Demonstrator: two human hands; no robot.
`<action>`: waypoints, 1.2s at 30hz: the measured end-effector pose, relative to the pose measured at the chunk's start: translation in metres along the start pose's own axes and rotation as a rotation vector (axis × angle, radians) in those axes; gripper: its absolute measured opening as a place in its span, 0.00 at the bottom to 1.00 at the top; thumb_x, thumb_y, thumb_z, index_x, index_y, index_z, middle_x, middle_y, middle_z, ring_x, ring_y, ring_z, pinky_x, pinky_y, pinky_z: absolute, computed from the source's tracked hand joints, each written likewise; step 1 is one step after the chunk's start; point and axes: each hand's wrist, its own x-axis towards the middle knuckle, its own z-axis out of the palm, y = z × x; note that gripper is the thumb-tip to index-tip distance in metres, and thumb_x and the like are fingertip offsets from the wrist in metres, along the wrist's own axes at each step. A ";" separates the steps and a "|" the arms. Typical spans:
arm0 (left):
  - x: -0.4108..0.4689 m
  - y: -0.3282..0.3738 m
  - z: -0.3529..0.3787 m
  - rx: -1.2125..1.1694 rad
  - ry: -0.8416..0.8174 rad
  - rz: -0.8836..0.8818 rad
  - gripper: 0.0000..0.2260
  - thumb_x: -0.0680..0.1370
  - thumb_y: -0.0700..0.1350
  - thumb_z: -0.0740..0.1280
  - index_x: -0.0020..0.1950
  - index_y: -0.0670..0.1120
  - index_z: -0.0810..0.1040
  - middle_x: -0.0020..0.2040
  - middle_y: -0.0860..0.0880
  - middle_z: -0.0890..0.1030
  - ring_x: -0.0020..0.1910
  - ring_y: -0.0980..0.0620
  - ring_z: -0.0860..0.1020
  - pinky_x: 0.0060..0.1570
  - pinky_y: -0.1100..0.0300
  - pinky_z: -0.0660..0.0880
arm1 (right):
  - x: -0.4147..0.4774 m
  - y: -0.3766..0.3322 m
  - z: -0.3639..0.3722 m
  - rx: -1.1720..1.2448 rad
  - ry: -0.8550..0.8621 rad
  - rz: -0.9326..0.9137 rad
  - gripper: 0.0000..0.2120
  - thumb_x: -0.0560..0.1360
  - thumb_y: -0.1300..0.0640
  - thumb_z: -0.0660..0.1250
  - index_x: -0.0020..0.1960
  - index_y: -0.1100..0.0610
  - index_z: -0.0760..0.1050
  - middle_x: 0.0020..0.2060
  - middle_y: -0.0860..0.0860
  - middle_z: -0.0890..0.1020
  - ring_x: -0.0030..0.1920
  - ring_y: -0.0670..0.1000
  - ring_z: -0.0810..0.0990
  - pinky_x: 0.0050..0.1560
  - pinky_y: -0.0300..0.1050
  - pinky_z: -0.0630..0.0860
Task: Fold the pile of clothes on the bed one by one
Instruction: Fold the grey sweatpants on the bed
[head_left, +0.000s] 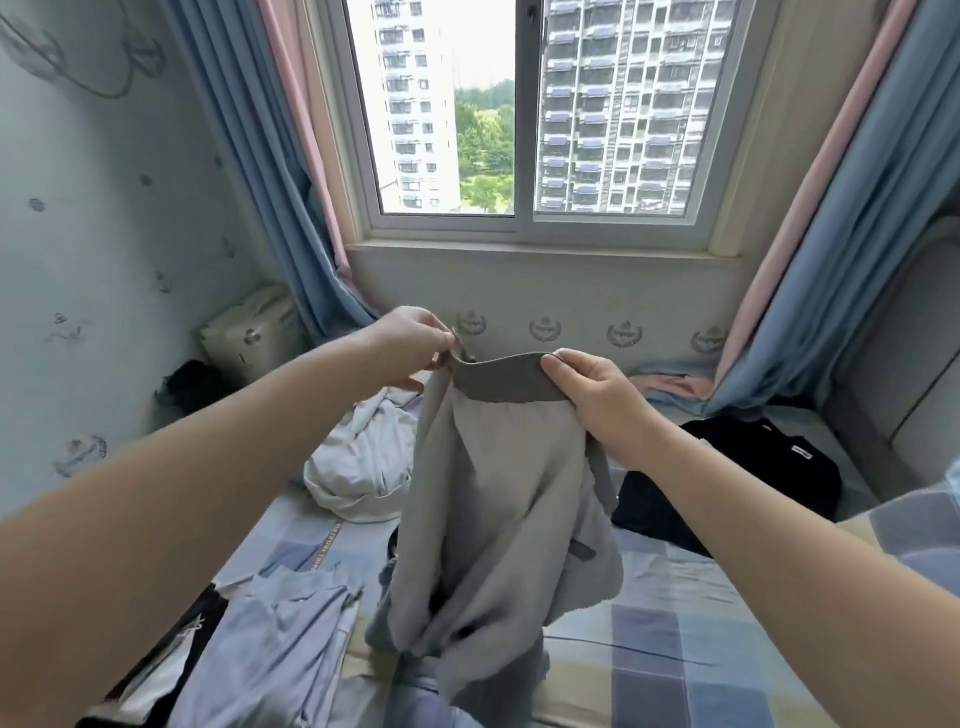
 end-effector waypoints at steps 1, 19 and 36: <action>0.000 -0.007 0.002 0.013 -0.089 0.021 0.10 0.81 0.41 0.67 0.62 0.47 0.78 0.61 0.46 0.78 0.57 0.50 0.77 0.53 0.53 0.76 | 0.005 -0.008 0.002 0.010 0.004 0.003 0.15 0.83 0.54 0.64 0.47 0.67 0.77 0.40 0.57 0.76 0.42 0.54 0.72 0.45 0.52 0.68; -0.011 -0.035 -0.001 -0.528 -0.236 0.289 0.06 0.84 0.43 0.63 0.51 0.42 0.77 0.43 0.43 0.73 0.41 0.46 0.70 0.39 0.57 0.68 | 0.037 -0.016 0.020 -0.137 -0.261 -0.011 0.14 0.69 0.47 0.77 0.52 0.51 0.84 0.45 0.53 0.86 0.44 0.48 0.82 0.46 0.44 0.79; 0.046 -0.047 -0.133 0.037 0.060 0.355 0.12 0.81 0.46 0.69 0.62 0.44 0.76 0.56 0.47 0.79 0.52 0.50 0.77 0.52 0.56 0.75 | 0.040 0.004 0.087 -0.329 0.055 0.075 0.03 0.75 0.57 0.74 0.43 0.52 0.85 0.38 0.48 0.84 0.40 0.45 0.79 0.43 0.39 0.75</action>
